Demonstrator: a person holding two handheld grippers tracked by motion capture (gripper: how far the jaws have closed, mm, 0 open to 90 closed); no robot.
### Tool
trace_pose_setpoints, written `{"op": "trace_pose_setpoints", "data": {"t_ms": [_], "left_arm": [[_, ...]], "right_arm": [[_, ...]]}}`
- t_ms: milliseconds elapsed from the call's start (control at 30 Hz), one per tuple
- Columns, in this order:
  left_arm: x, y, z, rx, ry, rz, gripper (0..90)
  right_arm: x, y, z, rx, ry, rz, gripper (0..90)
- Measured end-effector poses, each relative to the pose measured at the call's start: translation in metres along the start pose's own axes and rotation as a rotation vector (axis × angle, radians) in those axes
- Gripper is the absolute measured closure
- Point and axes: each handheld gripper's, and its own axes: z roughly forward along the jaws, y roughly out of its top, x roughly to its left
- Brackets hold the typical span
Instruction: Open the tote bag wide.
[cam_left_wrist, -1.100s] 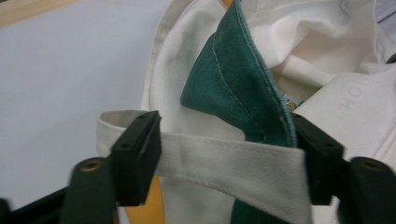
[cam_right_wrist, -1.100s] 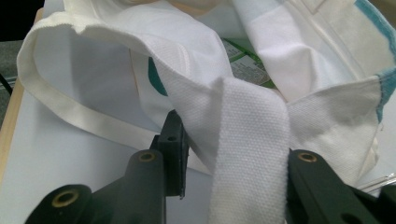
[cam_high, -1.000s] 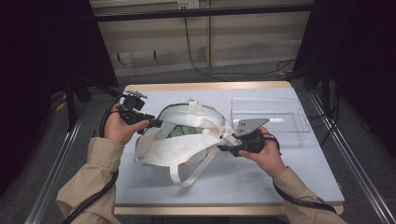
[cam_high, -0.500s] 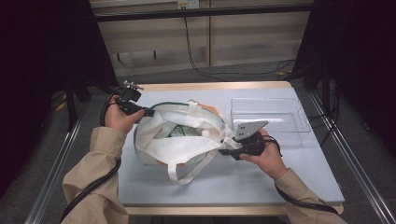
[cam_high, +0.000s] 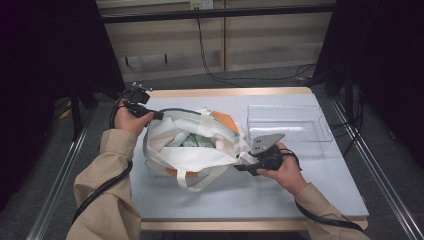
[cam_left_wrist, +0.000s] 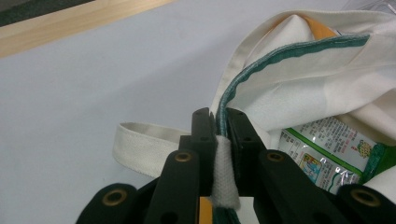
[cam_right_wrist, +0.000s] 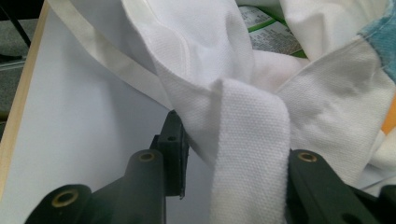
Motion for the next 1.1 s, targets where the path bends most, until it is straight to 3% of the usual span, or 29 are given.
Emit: {"op": "trace_pose_setpoints", "data": {"t_ms": [333, 767, 1100], "left_arm": [[0.011, 0.000, 0.015, -0.023, 0.002, -0.042, 83.2], [0.020, -0.001, 0.027, -0.002, -0.003, -0.044, 83.2], [0.014, -0.005, 0.018, -0.024, -0.026, -0.036, 81.9]], "right_arm": [[0.001, -0.005, 0.007, 0.029, 0.029, -0.008, 62.6], [0.003, -0.012, 0.016, 0.091, 0.071, -0.038, 62.5], [0.001, -0.006, 0.011, 0.067, 0.049, 0.007, 58.3]]}}
